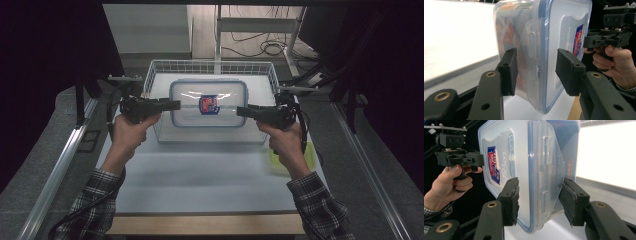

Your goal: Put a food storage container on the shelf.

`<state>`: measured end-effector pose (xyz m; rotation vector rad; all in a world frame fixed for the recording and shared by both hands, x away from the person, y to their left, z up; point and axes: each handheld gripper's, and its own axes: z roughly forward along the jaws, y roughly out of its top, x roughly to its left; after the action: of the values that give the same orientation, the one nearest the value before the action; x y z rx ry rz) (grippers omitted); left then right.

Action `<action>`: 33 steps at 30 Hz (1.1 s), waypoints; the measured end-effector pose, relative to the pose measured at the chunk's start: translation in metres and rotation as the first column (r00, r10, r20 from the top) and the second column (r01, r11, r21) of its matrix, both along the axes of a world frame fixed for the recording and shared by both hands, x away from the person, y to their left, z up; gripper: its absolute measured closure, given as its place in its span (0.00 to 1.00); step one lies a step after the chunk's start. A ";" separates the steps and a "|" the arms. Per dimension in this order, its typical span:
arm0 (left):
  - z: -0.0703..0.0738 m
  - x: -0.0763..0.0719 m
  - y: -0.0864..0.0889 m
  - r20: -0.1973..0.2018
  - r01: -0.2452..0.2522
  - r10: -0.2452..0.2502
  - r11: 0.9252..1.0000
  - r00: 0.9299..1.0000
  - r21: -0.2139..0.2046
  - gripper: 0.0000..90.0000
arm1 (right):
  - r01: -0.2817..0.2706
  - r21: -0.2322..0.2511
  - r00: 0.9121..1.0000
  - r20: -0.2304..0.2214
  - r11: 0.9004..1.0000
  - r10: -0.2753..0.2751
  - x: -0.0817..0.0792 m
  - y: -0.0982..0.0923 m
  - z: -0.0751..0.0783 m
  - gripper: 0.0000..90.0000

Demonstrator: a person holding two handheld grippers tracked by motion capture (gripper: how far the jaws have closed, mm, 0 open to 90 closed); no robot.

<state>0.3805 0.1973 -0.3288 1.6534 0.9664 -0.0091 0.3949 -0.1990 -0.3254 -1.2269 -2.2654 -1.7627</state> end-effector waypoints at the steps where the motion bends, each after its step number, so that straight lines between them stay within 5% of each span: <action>1: 0.002 0.002 0.000 0.002 -0.001 0.001 1.000 1.000 -0.004 0.59 | 0.002 -0.002 1.000 0.005 1.000 -0.002 0.002 0.000 0.002 0.57; 12: 0.017 0.033 0.003 0.007 -0.027 0.027 0.999 1.000 -0.038 0.59 | 0.022 0.037 1.000 -0.015 0.999 -0.022 0.030 0.003 0.013 0.57; 25: 0.002 0.061 -0.003 -0.028 -0.047 0.046 0.996 0.999 -0.069 0.58 | 0.070 0.042 0.997 -0.039 0.997 -0.069 0.057 0.000 0.007 0.56; 33: 0.000 0.064 -0.004 0.012 -0.055 0.056 0.996 0.998 -0.066 0.56 | 0.086 0.043 0.995 -0.050 0.995 -0.084 0.061 0.000 0.005 0.55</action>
<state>0.4443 0.1936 -0.3283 1.5642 0.9910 0.0082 0.4561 -0.1990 -0.3202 -1.3613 -2.1663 -1.7806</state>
